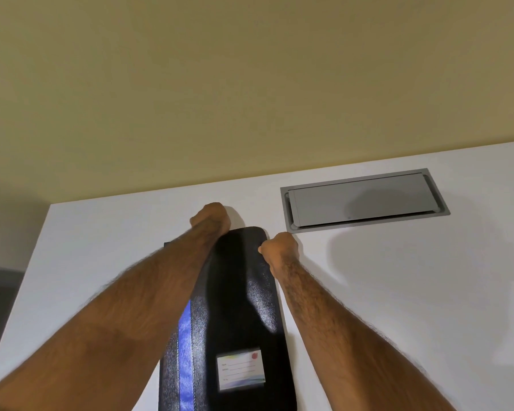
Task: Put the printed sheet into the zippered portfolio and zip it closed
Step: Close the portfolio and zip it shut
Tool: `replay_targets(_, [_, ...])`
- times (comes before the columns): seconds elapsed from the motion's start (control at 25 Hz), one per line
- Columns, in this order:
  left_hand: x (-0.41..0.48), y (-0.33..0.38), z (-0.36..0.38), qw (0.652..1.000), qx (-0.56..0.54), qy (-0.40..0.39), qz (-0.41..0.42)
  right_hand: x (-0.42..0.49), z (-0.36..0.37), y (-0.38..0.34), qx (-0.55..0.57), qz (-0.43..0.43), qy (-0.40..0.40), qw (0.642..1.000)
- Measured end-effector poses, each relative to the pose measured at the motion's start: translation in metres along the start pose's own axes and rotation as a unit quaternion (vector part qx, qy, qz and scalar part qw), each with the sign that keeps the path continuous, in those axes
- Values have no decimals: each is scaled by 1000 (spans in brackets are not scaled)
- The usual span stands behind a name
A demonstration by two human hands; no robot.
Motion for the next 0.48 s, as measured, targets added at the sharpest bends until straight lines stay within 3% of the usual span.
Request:
replay_targets(0.32, [29,-104,34,992,-107,24,-59,0,-4,0,-11,-10,11,1000])
replay_targets(0.48, [26,-149,47,984,-155,27,-88,-1,-4,-2,-74,-21,-22,997])
Point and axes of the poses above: each hand's wrist, its own x-axis towards the middle knuckle, its own z-axis out of the palm, y = z × x, the point moved 4 cm from there along x, towards the middle knuckle, and after that the axes turned 15 degrees about x, right-handed, at the moved point
